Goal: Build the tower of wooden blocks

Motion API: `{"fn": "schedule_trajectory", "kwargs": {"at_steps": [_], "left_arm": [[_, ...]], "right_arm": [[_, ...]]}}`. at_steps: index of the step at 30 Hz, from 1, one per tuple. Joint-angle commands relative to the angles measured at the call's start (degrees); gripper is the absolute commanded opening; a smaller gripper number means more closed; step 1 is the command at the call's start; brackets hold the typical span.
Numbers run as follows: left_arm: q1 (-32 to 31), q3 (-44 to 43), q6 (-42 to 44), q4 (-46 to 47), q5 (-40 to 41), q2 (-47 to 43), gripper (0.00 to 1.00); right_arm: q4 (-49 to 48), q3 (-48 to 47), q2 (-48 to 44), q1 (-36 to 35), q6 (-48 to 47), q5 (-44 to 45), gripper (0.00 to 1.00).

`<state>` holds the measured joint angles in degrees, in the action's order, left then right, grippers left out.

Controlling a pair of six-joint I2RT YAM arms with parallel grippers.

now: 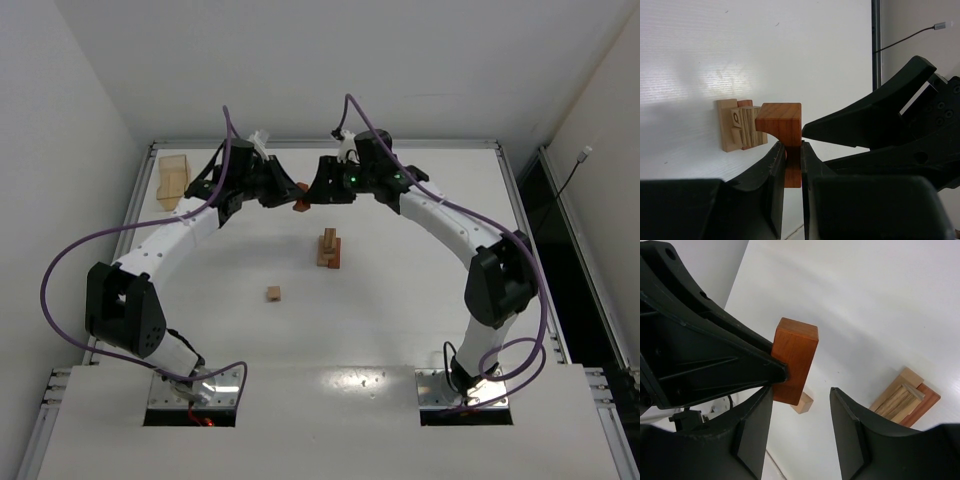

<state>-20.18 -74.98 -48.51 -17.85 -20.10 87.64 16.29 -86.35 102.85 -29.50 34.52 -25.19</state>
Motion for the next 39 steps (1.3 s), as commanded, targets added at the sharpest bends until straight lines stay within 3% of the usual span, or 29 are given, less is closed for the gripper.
{"fn": "schedule_trajectory", "kwargs": {"at_steps": [1, 16, 28, 32, 37, 39], "left_arm": [[-0.38, 0.19, -0.44, 2.11, -0.91, -1.94, 0.00], [-1.96, -1.48, 0.61, 2.11, 2.17, -0.80, 0.00], [-2.49, -2.01, 0.61, 1.59, 2.78, -0.80, 0.00], [-3.02, -2.01, 0.61, 1.59, 2.26, -0.80, 0.00], [-3.02, -0.79, 0.08, 2.20, 1.65, -0.80, 0.00], [-3.02, -0.78, 0.08, 2.82, 1.64, -0.80, 0.04]], "right_arm": [[-2.76, -0.14, -0.89, -0.74, 0.72, -1.79, 0.46], [-5.04, 0.92, -0.37, -1.79, 5.73, -3.46, 0.43], [-4.52, 0.92, 1.21, -1.79, 8.54, -1.01, 0.33], [-4.52, 0.92, 1.21, -1.79, 9.85, -0.39, 0.25], [-4.52, 0.92, 1.74, -1.79, 10.39, 0.14, 0.01], [-3.99, 0.92, 1.74, -1.79, 10.39, 0.76, 0.00]]}}
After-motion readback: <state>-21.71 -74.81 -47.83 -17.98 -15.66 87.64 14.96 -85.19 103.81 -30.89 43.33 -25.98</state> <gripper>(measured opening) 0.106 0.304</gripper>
